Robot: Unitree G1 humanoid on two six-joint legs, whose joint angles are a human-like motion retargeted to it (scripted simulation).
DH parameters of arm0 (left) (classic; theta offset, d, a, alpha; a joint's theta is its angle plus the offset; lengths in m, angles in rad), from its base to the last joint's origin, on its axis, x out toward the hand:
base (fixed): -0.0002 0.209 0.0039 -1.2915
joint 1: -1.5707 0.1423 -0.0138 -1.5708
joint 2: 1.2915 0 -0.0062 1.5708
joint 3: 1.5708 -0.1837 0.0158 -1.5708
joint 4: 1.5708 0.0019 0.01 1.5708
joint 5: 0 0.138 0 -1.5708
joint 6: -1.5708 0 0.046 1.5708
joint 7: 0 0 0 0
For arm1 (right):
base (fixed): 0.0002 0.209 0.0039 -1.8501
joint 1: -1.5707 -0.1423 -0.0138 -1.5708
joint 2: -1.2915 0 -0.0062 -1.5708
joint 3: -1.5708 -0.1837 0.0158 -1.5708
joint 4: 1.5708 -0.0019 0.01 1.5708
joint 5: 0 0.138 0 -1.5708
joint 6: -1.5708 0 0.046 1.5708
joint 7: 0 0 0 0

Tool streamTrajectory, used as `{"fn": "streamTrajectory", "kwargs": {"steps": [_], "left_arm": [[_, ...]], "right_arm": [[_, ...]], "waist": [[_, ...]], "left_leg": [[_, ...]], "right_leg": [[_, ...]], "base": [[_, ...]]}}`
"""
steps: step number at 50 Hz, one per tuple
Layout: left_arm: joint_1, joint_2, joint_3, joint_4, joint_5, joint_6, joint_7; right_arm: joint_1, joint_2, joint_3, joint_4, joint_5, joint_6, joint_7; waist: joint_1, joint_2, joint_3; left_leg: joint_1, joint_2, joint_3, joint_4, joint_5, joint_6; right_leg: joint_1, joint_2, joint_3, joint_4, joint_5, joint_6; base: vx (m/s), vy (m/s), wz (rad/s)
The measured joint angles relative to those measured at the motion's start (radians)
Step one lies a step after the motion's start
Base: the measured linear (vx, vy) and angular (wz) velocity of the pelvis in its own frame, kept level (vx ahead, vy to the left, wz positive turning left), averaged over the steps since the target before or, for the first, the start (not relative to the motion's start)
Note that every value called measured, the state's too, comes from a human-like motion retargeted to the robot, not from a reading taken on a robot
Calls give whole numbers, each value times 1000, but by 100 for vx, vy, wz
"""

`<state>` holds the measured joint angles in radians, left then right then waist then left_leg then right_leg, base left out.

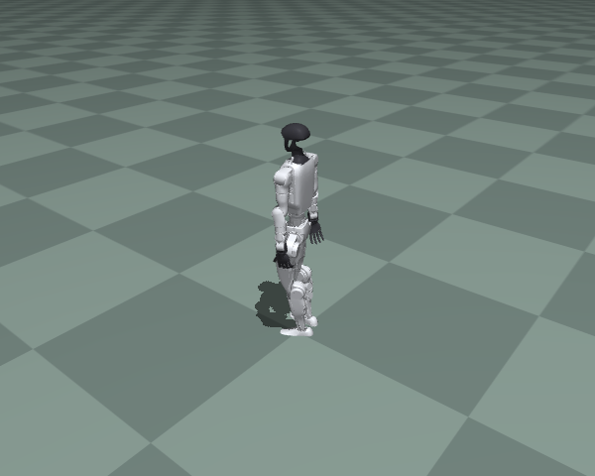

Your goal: In place motions

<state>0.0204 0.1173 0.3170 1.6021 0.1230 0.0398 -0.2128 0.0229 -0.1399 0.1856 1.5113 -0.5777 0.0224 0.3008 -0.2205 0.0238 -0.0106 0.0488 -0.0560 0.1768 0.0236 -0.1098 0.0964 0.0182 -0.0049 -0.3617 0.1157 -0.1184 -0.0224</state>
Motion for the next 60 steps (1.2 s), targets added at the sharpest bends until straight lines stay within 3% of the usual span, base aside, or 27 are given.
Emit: {"fn": "streamTrajectory", "kwargs": {"steps": [37,43,45,47,51,58,60], "left_arm": [[11,8,11,6,2,-2,-1],[7,20,11,10,6,0,1],[2,24,2,13,6,0,3],[1,23,-3,12,2,0,3],[-4,24,-7,9,-2,-1,2],[-16,30,-11,9,-2,0,0],[-12,30,-26,11,-4,-1,1]], "right_arm": [[11,-7,-26,-15,14,-14,-5],[19,-12,-47,-33,27,-23,-5],[26,-14,-67,-36,32,-27,-7],[32,-17,-77,-34,35,-24,-10],[33,-28,-81,-26,32,-19,-18],[34,-33,-117,-21,96,-25,-2],[49,-25,-139,-23,141,-30,8]], "waist": [[-9,17,19],[102,11,12],[84,7,17],[-32,18,35],[-50,8,58],[69,-46,60],[-69,6,87]], "left_leg": [[-8,7,-41,35,-22,22],[2,13,79,32,-32,26],[8,4,56,33,-29,32],[8,4,-52,46,-17,37],[30,-9,-59,52,-19,50],[55,-56,75,27,-23,64],[51,-1,-67,65,-22,62]], "right_leg": [[-51,-29,20,177,-35,34],[-106,-21,192,228,-64,47],[-156,-27,169,218,-55,39],[-198,-47,52,183,-25,30],[-285,-61,70,108,-9,35],[-525,-33,202,48,-35,-16],[-547,-94,69,17,-25,-15]], "base": [[0,0,0],[0,-1,-89],[2,0,85],[2,-1,209],[-1,-1,33],[-2,-2,-75],[2,-1,270]]}}
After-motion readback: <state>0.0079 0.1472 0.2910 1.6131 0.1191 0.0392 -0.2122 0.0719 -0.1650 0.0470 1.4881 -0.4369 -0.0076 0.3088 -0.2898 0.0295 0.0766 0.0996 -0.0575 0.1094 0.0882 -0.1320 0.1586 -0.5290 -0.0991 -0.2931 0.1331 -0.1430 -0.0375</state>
